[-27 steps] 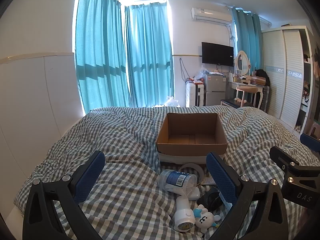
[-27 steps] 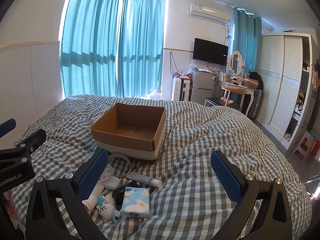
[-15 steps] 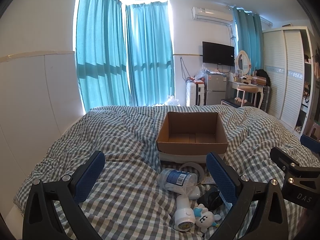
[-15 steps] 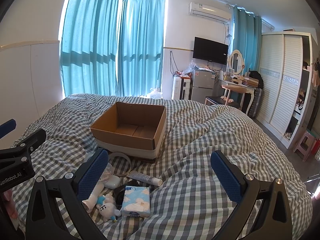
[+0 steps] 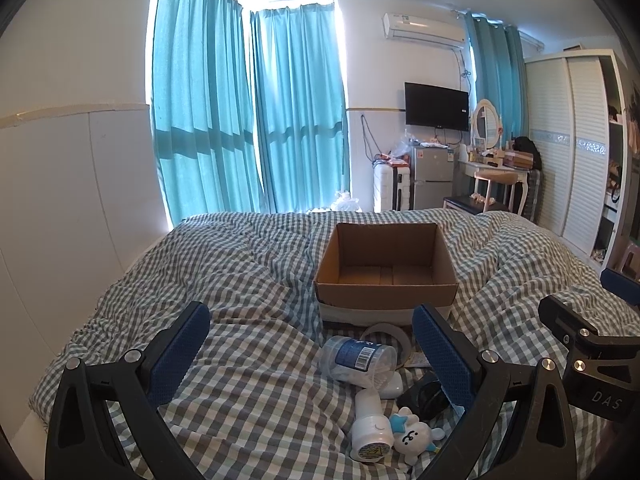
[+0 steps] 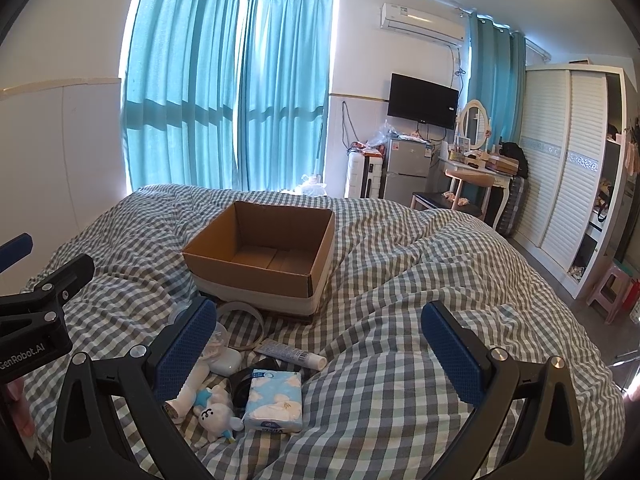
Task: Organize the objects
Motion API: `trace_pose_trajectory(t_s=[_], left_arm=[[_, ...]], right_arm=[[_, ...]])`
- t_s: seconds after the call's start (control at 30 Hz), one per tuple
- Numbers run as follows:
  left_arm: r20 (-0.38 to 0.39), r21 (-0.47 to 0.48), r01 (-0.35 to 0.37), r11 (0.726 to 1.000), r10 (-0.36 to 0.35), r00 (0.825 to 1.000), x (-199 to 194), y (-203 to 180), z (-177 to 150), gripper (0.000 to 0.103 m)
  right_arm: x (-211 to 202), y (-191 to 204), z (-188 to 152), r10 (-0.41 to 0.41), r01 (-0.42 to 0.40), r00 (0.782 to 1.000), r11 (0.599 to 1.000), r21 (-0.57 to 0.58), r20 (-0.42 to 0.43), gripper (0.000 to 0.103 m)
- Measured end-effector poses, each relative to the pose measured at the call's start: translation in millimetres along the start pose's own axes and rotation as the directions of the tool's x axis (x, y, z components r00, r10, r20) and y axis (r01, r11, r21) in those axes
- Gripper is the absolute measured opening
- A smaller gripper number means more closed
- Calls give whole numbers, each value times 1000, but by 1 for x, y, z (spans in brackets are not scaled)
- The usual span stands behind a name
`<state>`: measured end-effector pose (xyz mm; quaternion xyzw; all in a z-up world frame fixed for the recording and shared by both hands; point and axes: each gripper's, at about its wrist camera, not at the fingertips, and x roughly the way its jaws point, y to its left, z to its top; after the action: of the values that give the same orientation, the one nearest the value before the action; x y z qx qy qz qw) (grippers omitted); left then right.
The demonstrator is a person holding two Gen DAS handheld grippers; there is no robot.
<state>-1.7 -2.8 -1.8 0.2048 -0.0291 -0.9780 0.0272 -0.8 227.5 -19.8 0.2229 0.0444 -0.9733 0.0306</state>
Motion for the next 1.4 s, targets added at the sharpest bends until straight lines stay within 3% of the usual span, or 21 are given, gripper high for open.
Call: trace_pose_trajectory(t_s=[1.4], left_arm=[[-10, -27, 3, 1000, -4, 1000, -4, 1, 3, 103]], right_arm=[[-2, 5, 4, 43, -43, 999, 999, -24, -7, 103]])
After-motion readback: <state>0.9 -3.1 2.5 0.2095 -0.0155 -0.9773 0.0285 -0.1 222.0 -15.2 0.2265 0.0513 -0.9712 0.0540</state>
